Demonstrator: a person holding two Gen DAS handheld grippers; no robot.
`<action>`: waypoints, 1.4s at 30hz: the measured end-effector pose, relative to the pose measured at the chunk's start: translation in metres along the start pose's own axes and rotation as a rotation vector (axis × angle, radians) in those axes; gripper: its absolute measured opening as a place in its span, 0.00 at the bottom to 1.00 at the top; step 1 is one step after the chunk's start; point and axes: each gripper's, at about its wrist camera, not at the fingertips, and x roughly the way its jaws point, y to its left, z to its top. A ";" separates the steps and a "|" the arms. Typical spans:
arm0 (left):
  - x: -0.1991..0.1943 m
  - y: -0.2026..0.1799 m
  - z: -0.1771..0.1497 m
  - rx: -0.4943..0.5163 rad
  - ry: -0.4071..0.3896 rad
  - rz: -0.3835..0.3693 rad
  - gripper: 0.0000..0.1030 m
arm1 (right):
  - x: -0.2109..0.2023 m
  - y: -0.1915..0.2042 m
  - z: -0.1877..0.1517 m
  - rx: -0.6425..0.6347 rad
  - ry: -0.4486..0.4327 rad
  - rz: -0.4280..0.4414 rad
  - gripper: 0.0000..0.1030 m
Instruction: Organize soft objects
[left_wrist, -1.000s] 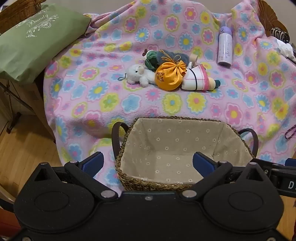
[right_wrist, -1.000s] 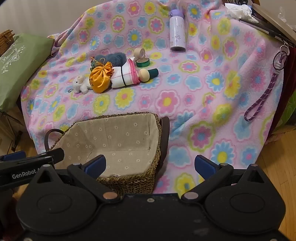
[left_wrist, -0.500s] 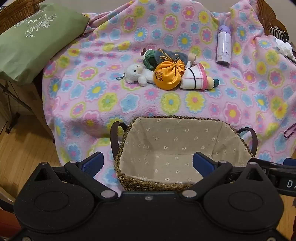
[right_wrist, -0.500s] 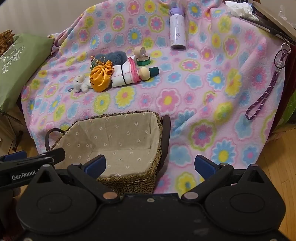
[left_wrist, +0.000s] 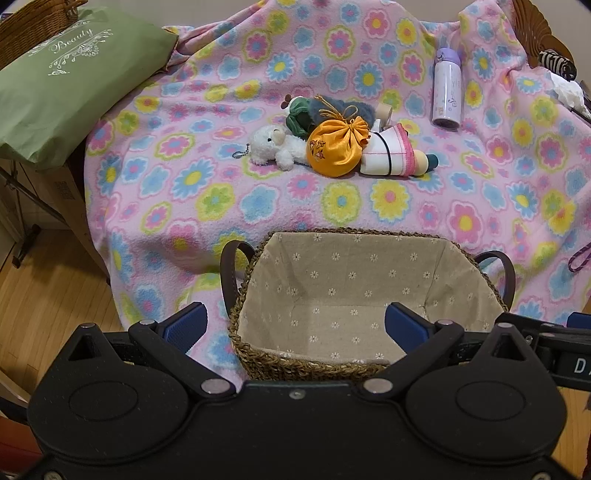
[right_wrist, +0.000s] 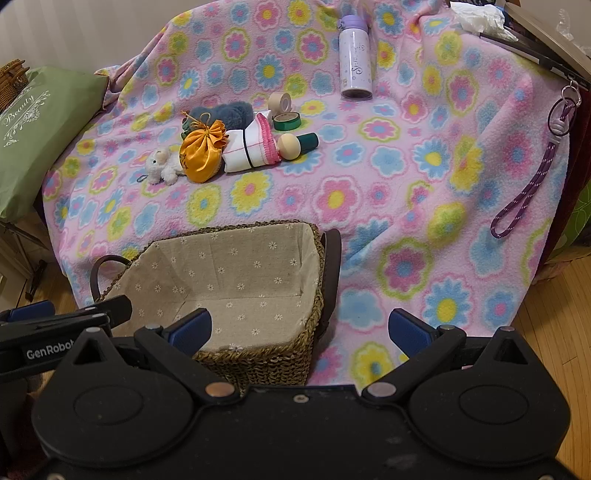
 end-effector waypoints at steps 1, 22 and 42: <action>0.000 0.000 0.000 0.000 0.000 0.000 0.96 | 0.000 0.000 0.000 0.000 0.000 0.000 0.99; 0.002 -0.001 -0.002 0.001 0.003 0.002 0.96 | 0.000 0.000 0.000 0.001 0.002 0.001 0.99; 0.003 -0.001 -0.002 0.003 0.005 0.004 0.96 | 0.000 0.001 -0.001 0.001 0.002 0.002 0.99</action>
